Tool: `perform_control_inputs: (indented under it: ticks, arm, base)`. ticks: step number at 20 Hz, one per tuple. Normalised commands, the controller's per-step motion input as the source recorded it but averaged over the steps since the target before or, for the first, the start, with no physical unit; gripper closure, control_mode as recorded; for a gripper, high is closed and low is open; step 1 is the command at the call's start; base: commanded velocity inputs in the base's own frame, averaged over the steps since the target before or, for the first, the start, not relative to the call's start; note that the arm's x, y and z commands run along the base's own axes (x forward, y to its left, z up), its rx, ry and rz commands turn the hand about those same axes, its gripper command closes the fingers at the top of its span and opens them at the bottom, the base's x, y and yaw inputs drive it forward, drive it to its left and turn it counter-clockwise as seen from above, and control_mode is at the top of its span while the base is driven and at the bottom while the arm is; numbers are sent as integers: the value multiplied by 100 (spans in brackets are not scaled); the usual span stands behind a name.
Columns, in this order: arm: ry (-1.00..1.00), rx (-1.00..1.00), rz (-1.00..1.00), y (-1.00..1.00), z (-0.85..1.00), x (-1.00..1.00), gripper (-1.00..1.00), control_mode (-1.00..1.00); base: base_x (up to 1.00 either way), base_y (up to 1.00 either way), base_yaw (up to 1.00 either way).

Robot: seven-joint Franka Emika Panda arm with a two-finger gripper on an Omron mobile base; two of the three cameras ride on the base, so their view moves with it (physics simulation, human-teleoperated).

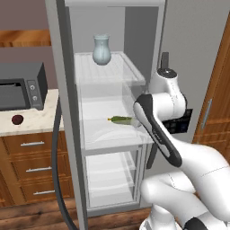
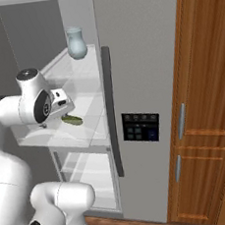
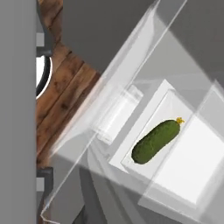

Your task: Place the cucumber and potato inside the fridge drawer. Close the drawer after placing the vegetables.

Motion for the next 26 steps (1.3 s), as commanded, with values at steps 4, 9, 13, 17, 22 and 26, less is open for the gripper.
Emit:
perform_control_inputs:
  ticks: [4, 9, 13, 17, 22, 26]
  arm:
    - [0, 10, -13, -45, -6, -18, -100, -100]
    - [0, 0, 0, 0, 0, 0, -100, 100]
    - [0, 0, 0, 0, 0, 0, -100, 100]
    - [0, 0, 0, 0, 0, 0, -100, 100]
    - [0, 0, 0, 0, 0, 0, -100, 100]
    - [0, 0, 0, 0, 0, 0, -100, 100]
  base:
    - [0, 0, 0]
    - [-100, -31, -4]
    - [-100, 11, 0]
    - [-100, 94, 0]
    - [-88, 100, 1]
    - [-36, 100, 0]
